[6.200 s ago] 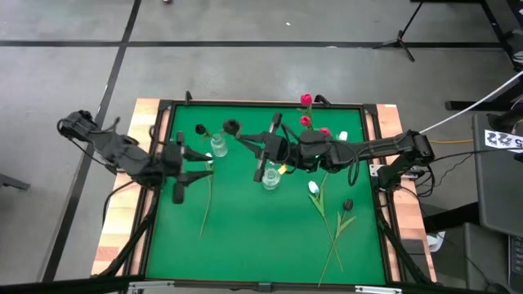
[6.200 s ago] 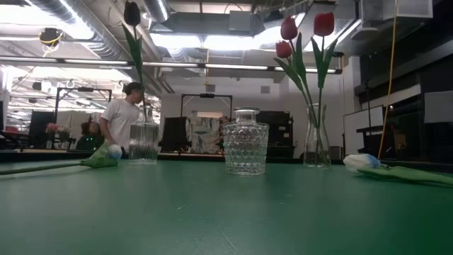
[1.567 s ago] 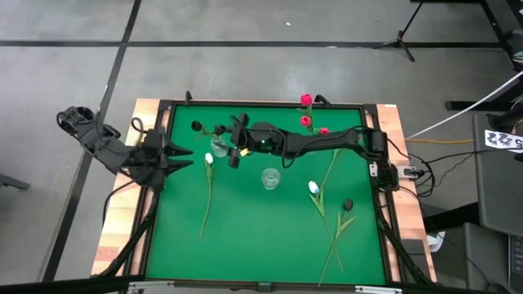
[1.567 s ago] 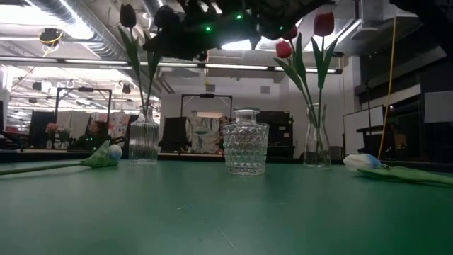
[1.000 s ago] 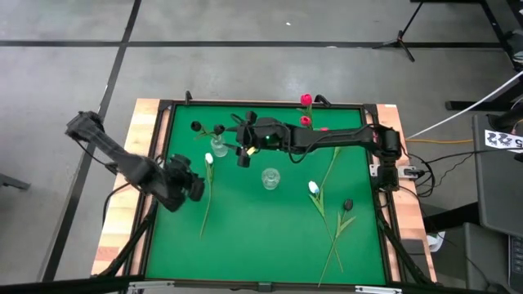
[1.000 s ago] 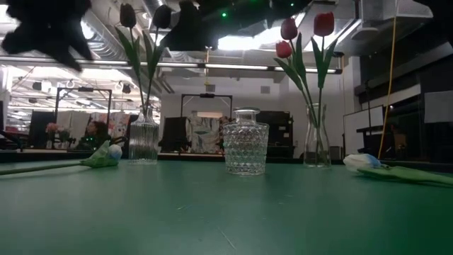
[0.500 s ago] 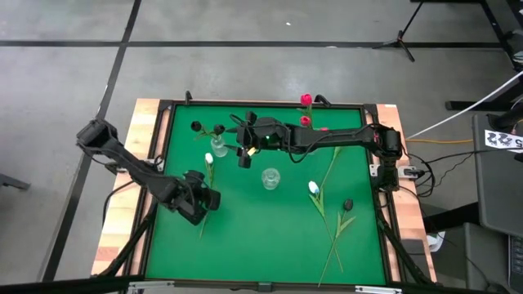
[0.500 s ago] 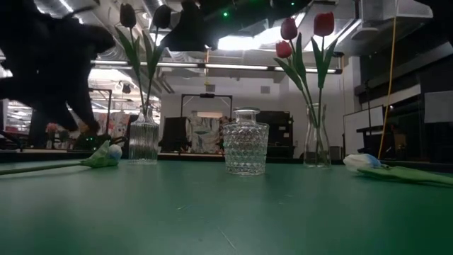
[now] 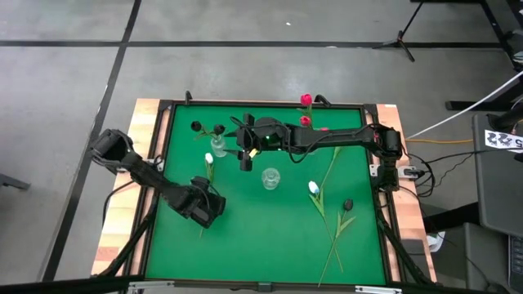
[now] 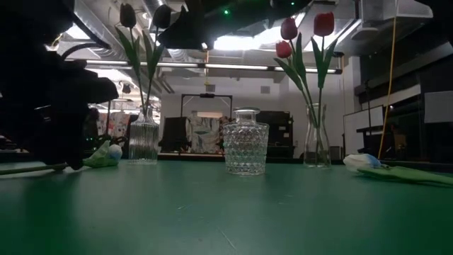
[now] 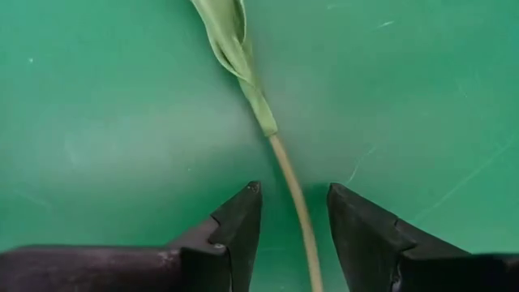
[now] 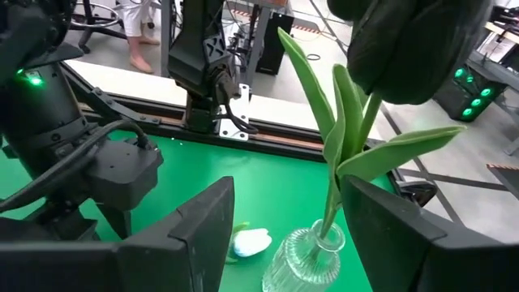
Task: Sort flowers into vase by color
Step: Put the left white tulip into the middle transparent vase
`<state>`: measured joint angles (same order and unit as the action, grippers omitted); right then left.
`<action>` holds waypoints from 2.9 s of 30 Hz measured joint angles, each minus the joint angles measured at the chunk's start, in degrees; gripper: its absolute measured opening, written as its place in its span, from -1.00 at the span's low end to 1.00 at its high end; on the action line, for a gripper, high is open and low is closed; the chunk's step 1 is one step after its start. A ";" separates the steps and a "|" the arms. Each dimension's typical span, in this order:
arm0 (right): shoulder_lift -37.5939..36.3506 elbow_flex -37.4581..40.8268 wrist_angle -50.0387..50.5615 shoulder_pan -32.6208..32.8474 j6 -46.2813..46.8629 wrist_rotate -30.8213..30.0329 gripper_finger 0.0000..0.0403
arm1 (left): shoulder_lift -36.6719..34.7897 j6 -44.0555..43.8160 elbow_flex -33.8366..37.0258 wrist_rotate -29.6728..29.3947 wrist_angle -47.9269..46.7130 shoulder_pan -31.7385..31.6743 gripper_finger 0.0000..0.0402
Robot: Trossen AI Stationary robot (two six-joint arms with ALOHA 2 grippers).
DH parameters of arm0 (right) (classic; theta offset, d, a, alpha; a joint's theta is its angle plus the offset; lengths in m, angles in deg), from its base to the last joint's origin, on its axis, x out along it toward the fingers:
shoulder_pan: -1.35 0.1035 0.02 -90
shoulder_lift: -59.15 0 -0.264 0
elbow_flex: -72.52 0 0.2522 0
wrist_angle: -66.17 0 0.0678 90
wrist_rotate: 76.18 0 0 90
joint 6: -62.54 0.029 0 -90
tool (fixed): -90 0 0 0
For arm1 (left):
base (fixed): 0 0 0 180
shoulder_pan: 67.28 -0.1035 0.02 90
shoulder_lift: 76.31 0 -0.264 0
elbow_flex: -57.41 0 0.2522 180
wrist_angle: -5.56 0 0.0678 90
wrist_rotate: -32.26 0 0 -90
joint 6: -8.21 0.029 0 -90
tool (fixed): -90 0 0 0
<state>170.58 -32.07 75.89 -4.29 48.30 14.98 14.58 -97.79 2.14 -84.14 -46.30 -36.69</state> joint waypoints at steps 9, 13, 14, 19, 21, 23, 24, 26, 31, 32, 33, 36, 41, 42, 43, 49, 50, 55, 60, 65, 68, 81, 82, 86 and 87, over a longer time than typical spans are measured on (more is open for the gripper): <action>0.00 0.00 -0.01 0.00 0.82 1.48 0.13 | 0.19 3.97 0.05 1.07 1.26 -0.29 -0.87; -0.99 0.00 -0.04 0.01 1.56 1.48 0.13 | -1.89 4.54 0.11 2.28 2.34 -0.27 -0.94; -1.64 0.00 0.25 0.01 1.57 1.49 0.13 | -2.50 4.69 0.11 2.26 2.33 -0.23 -0.94; -5.22 0.00 1.35 0.00 1.46 1.48 0.13 | -7.37 7.32 0.00 -0.23 2.25 -0.23 -0.97; -7.02 0.02 1.79 0.02 1.38 1.48 0.13 | -9.97 8.75 -0.42 -2.83 2.14 -0.12 -0.98; -9.12 0.00 2.11 0.05 1.42 2.01 0.13 | -12.94 11.12 -1.14 -6.74 2.47 -0.13 -0.98; -10.27 0.00 2.60 0.05 1.78 2.56 0.13 | -14.47 12.70 -1.43 -8.59 2.90 -0.14 -0.98; -12.41 -0.01 3.34 0.29 2.37 3.13 0.13 | -17.53 17.41 -1.98 -11.68 4.65 -0.16 -0.99; -17.88 -0.02 7.33 2.35 2.69 1.90 0.13 | -24.00 32.98 -2.50 -16.63 13.77 -0.16 -0.99; -18.91 -0.02 8.29 3.10 2.71 1.52 0.13 | -24.93 36.19 -2.50 -17.57 16.26 -0.16 -0.99; -19.78 -0.02 9.03 3.91 2.72 1.03 0.13 | -25.82 39.44 -2.50 -18.83 18.50 -0.16 -0.99; -21.94 -0.02 10.91 7.10 2.72 -1.73 0.13 | -27.57 48.84 -2.50 -23.20 26.46 -0.21 -0.99; -23.98 -0.02 11.38 14.84 2.89 -9.43 0.13 | -28.06 66.89 -2.50 -25.82 39.84 -0.38 -0.99; -24.06 -0.02 11.37 16.47 3.01 -11.85 0.13 | -28.06 70.28 -2.50 -25.85 42.39 -0.32 -0.99; -24.06 -0.02 11.26 18.11 3.18 -14.26 0.13 | -28.06 73.44 -2.50 -25.85 45.04 -0.34 -0.99; -24.04 -0.02 11.23 26.27 3.44 -29.38 0.13 | -28.06 91.94 -2.50 -26.00 60.70 -0.38 -0.99; -24.01 -0.02 11.23 27.16 3.57 -31.62 0.13 | -28.06 94.92 -2.50 -26.00 63.02 -0.38 -0.99; -23.64 -0.02 10.45 28.91 5.19 -38.24 0.13 | -28.08 109.70 -2.50 -26.00 73.77 -0.39 -0.99; -20.41 -0.02 1.66 26.56 4.75 -32.76 0.13 | -28.08 112.74 -2.50 -24.90 76.78 -1.92 -0.99; -17.26 -0.01 -4.67 23.22 4.60 -27.47 0.13 | -28.08 111.74 -2.50 -20.95 76.97 -3.28 -0.99; -16.03 0.02 -7.50 21.63 4.59 -25.35 0.13 | -28.06 113.40 -2.50 -20.36 78.12 -3.72 -0.99; -14.64 0.00 -14.06 17.08 4.96 -19.55 0.13 | -28.07 115.01 -2.50 -16.75 78.22 -7.27 -0.99; -14.62 0.00 -14.11 17.09 4.96 -19.55 0.13 | -28.08 115.01 -2.50 -16.13 78.22 -7.54 -0.99; -13.92 -0.04 -14.63 17.10 4.96 -19.53 0.13 | -28.06 115.04 -2.50 -15.00 78.23 -8.81 -0.99; -13.70 0.00 -14.52 17.12 4.94 -19.55 0.13 | -28.07 115.04 -2.50 -14.54 78.21 -9.15 -0.99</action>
<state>156.88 -32.07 61.37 12.83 53.24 -4.57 -13.49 17.25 -0.36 -98.68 31.91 -45.83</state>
